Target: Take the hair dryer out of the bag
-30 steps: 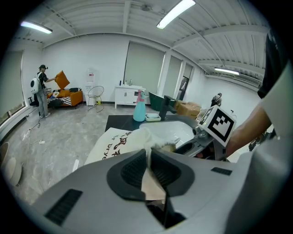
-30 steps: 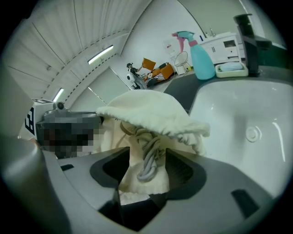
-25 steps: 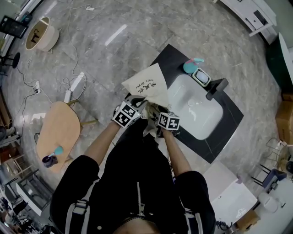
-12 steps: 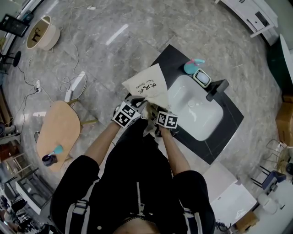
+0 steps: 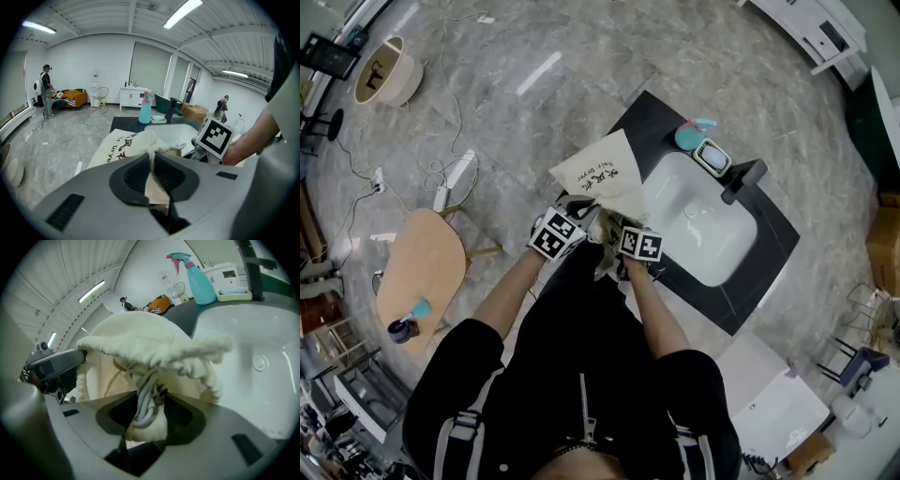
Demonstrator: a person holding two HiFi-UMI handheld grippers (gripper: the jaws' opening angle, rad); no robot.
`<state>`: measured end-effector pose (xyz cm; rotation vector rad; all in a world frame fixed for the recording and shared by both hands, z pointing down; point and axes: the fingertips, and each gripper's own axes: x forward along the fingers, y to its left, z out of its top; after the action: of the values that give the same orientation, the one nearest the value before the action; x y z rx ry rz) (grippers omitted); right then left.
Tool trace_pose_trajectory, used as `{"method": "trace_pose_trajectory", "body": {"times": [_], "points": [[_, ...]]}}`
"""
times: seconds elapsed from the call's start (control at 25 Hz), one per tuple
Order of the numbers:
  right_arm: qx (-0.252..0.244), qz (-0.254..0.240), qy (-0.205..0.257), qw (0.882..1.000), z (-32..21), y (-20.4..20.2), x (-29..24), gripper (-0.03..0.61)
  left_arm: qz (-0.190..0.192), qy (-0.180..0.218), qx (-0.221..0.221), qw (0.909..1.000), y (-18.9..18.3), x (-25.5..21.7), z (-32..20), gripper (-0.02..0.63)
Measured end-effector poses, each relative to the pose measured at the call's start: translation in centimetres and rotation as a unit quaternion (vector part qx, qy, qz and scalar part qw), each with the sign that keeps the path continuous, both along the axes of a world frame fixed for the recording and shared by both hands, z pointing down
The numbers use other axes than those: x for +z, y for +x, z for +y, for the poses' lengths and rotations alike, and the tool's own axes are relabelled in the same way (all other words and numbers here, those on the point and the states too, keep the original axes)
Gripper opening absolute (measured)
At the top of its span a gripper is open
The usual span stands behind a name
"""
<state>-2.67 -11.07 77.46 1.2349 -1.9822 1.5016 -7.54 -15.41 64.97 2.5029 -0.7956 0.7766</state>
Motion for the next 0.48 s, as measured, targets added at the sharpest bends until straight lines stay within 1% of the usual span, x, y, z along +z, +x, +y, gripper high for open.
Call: {"method": "trace_pose_trajectory", "body": {"times": [0.24,0.48], "points": [[-0.005,0.008,0.005,1.000,0.6,0.5,-0.2,0.190,-0.006,-0.001,0.006,1.0000,0.0,0.2,0.6,0.052],[-0.006,0.010,0.008,1.000,1.6,1.0,-0.6,0.189,-0.011,0.001,0.018,0.9998,0.8,0.2,1.3,0.052]]}}
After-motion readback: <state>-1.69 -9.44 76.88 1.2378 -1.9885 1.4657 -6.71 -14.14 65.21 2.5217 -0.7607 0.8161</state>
